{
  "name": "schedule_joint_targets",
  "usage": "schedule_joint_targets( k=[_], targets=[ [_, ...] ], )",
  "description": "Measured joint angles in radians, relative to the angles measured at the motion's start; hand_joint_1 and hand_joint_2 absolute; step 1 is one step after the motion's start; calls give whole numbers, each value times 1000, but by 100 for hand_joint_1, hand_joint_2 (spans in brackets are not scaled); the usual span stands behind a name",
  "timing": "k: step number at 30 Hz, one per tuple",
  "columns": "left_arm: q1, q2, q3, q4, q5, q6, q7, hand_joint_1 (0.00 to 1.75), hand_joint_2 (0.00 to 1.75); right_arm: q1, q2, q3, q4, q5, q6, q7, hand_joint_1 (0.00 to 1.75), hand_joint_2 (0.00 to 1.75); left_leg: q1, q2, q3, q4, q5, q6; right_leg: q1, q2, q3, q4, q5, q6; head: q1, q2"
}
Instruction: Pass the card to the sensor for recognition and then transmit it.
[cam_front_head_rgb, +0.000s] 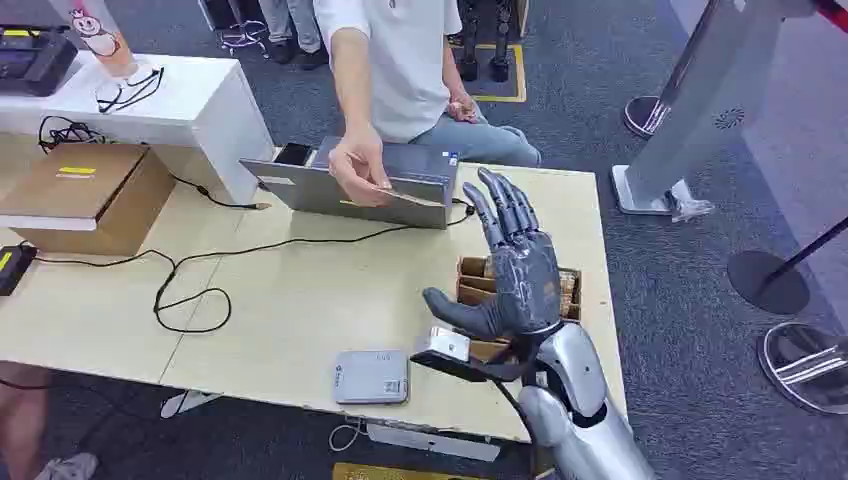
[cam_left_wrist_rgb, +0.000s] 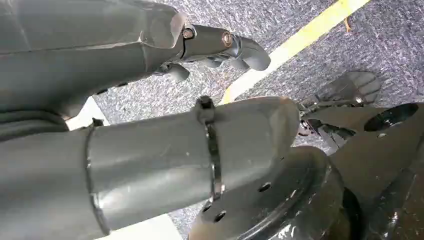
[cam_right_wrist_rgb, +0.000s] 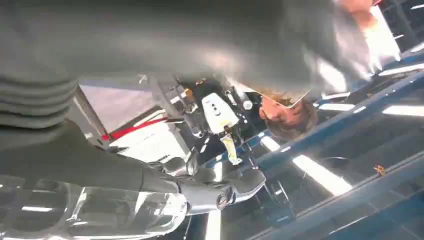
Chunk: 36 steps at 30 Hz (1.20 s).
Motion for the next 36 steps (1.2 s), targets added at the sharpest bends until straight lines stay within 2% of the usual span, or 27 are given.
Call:
schedule_joint_targets(
  k=[15, 36],
  targets=[
    [-4, 8, 0, 18, 16, 9, 9, 0, 0, -53, 35, 6, 121, 30, -5, 24, 0, 175, 0, 0, 0, 0, 0, 0, 0, 0, 0, 0, 0, 0, 0, 0],
    [-3, 8, 0, 18, 27, 8, 15, 0, 0, -62, 44, 26, 156, 44, -1, 38, 0, 175, 0, 0, 0, 0, 0, 0, 0, 0, 0, 0, 0, 0, 0, 0]
  ],
)
